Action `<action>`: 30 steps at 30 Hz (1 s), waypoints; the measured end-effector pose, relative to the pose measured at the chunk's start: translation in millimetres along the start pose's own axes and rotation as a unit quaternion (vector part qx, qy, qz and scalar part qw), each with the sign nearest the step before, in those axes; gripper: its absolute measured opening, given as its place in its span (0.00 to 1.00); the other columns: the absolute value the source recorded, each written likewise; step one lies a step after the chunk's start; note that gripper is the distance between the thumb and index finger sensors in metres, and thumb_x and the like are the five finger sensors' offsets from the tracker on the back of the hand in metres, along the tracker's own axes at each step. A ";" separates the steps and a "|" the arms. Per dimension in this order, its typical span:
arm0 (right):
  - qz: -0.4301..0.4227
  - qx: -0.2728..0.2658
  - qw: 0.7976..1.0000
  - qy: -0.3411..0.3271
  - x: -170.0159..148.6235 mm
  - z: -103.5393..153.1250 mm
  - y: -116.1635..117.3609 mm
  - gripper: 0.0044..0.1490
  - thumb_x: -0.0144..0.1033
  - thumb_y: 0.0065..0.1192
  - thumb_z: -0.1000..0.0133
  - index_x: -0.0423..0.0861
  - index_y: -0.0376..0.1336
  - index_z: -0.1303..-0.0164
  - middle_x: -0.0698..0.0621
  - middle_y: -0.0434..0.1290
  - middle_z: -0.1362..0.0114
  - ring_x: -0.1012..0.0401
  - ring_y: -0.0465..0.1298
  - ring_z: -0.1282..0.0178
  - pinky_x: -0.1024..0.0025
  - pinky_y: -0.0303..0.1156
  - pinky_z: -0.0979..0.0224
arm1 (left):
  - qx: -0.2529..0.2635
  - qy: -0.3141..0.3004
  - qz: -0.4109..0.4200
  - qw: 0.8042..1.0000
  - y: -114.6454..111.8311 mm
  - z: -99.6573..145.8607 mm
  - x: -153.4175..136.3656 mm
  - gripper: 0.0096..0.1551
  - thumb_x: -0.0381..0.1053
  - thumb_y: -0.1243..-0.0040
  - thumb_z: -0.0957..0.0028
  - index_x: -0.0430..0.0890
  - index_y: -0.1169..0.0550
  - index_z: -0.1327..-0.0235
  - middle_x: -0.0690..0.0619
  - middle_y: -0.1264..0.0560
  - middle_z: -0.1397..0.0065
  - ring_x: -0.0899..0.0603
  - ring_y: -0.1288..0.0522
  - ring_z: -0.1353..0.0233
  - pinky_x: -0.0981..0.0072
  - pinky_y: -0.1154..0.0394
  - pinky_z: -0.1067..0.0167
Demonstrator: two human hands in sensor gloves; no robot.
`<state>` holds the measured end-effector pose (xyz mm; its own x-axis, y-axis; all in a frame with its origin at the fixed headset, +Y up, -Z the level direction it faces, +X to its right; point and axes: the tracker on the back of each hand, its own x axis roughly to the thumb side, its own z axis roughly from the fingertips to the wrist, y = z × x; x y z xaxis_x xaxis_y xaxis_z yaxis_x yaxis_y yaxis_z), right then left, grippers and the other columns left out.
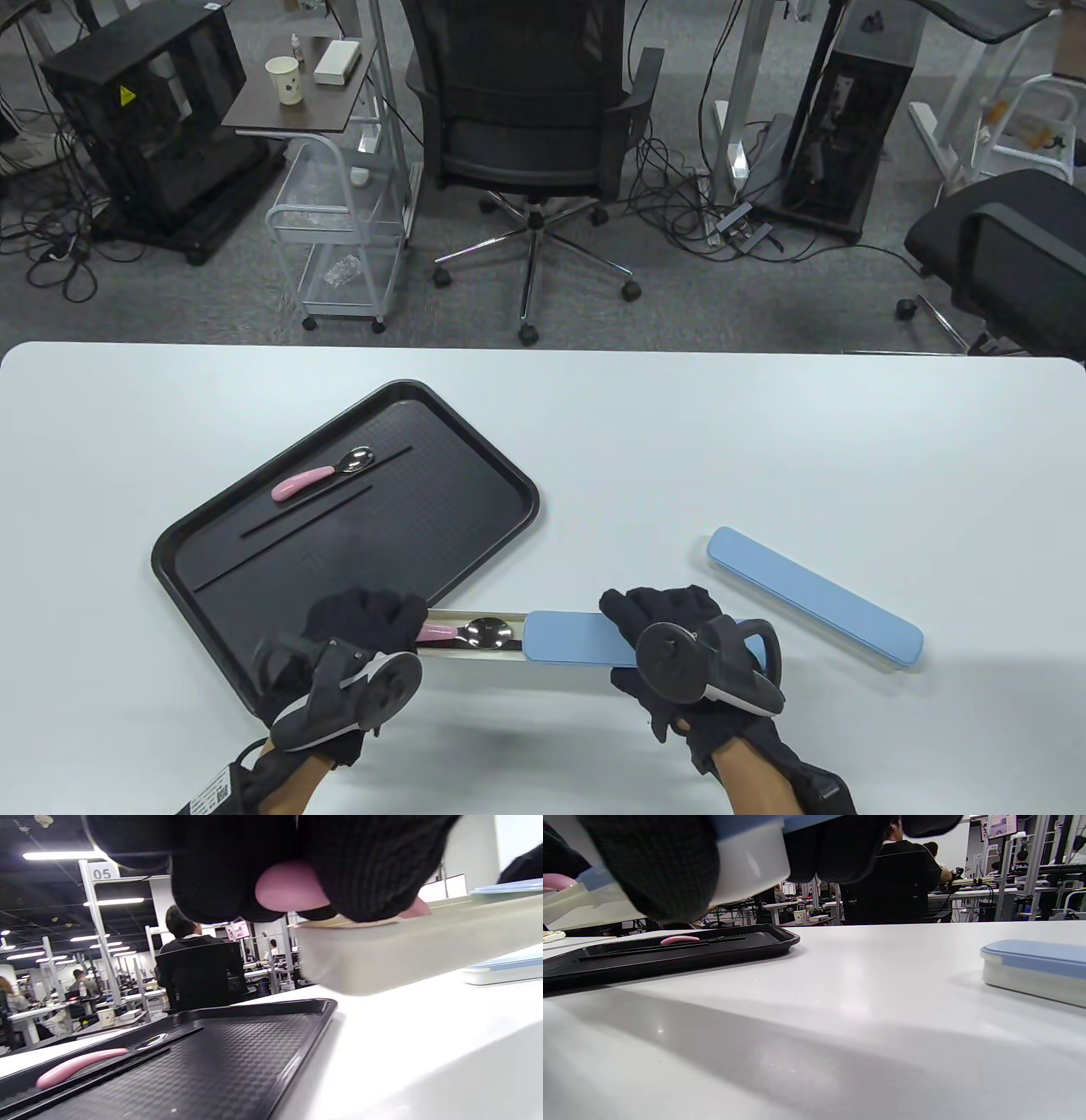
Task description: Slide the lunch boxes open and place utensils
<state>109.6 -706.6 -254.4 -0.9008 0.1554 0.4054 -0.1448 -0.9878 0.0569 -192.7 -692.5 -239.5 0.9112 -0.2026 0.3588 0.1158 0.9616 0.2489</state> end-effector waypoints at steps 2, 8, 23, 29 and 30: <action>0.002 0.003 1.000 -0.005 3.6 0.0 0.4 0.50 0.51 0.73 0.51 0.57 0.50 0.21 0.47 0.58 0.20 0.46 0.63 0.22 0.35 0.51 0.20 | 0.002 -0.011 -0.002 1.000 0.6 0.3 7.9 0.31 0.57 0.33 0.59 0.54 0.21 0.39 0.51 0.23 0.36 0.41 0.22 0.39 0.42 0.32 0.38; 0.009 0.002 1.000 -0.012 9.8 0.8 0.4 0.50 0.52 0.73 0.51 0.58 0.50 0.21 0.48 0.58 0.20 0.47 0.64 0.22 0.36 0.51 0.19 | 0.007 -0.030 0.000 1.000 0.6 0.3 21.5 0.31 0.58 0.33 0.59 0.54 0.21 0.39 0.50 0.23 0.37 0.41 0.22 0.39 0.42 0.32 0.38; 0.004 0.016 0.999 -0.027 16.8 -0.2 3.9 0.50 0.53 0.73 0.51 0.59 0.50 0.21 0.48 0.58 0.19 0.47 0.64 0.22 0.36 0.51 0.19 | -0.007 -0.046 0.025 0.999 -5.0 -3.6 27.0 0.33 0.62 0.34 0.60 0.60 0.23 0.37 0.54 0.24 0.34 0.41 0.25 0.35 0.42 0.35 0.36; -0.019 0.015 0.999 -0.021 11.7 -1.6 4.7 0.50 0.53 0.72 0.51 0.58 0.50 0.21 0.48 0.58 0.20 0.47 0.64 0.22 0.36 0.52 0.19 | 0.002 -0.024 0.080 0.997 -2.5 -3.1 7.9 0.34 0.64 0.39 0.58 0.60 0.24 0.35 0.53 0.25 0.31 0.41 0.26 0.34 0.43 0.35 0.36; -0.018 0.013 1.000 -0.019 10.8 -1.5 4.1 0.50 0.53 0.72 0.51 0.58 0.50 0.21 0.48 0.58 0.20 0.47 0.64 0.22 0.36 0.52 0.19 | 0.004 -0.015 0.090 0.996 -1.3 -2.3 2.0 0.34 0.64 0.40 0.58 0.59 0.24 0.35 0.53 0.25 0.30 0.40 0.26 0.33 0.42 0.35 0.36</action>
<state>98.6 -708.9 -251.1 -0.8787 0.1913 0.4374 -0.1661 -0.9815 0.0957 -190.1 -693.7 -241.2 0.9047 -0.0336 0.4248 -0.0511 0.9811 0.1865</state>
